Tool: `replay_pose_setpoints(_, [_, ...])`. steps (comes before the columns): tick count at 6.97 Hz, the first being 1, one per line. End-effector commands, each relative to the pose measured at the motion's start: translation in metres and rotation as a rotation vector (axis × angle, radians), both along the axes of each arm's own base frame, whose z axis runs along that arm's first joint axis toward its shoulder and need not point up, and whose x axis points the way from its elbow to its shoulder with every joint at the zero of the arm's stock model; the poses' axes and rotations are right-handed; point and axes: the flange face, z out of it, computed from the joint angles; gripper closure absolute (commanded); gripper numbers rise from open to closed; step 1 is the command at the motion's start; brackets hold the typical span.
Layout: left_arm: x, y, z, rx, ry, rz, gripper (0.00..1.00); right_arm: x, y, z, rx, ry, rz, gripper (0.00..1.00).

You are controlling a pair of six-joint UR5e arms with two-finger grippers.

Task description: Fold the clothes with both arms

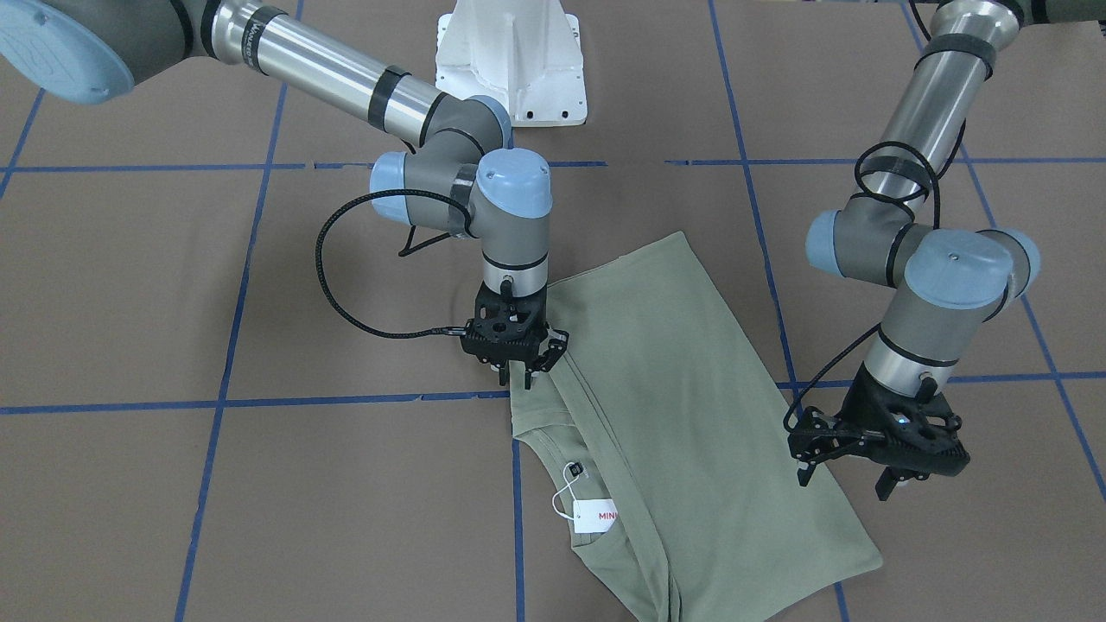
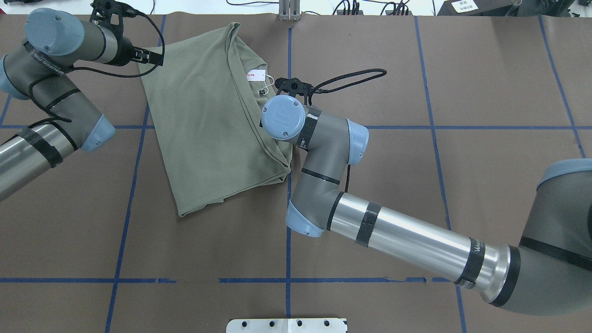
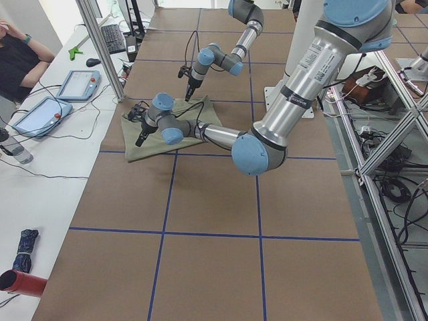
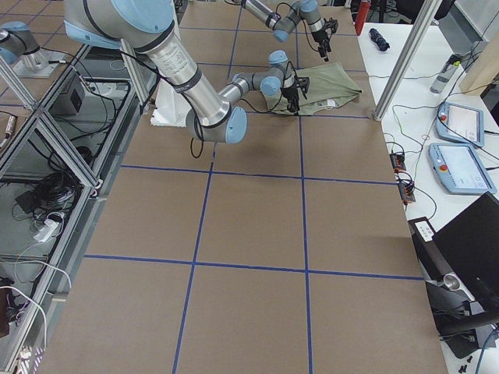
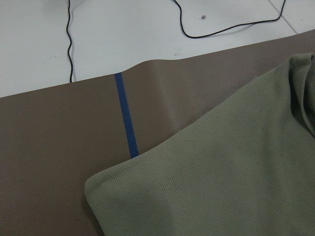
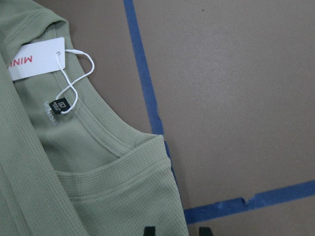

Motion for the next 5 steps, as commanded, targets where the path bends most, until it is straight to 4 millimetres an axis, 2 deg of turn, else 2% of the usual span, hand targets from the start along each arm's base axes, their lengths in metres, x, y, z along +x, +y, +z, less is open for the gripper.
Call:
replay_pose_setpoints(1, [-0.0006,0.001,0.0024,-0.001,-0.002,0.001,0.0,-0.001,0.0007,-0.0022,-0.002,-0.004,0.002,0.86])
replay_pose_setpoints(2, [-0.0007,0.001,0.0023,-0.001,-0.001,0.0,0.0,-0.0009,0.0008,-0.001,-0.004,-0.003,0.003,1.0])
replay_pose_setpoints(5, [0.0004,0.0016,0.0023,-0.001,-0.001,0.002,0.0,0.0006,0.0001,-0.0053,0.004,-0.004,-0.001,1.0])
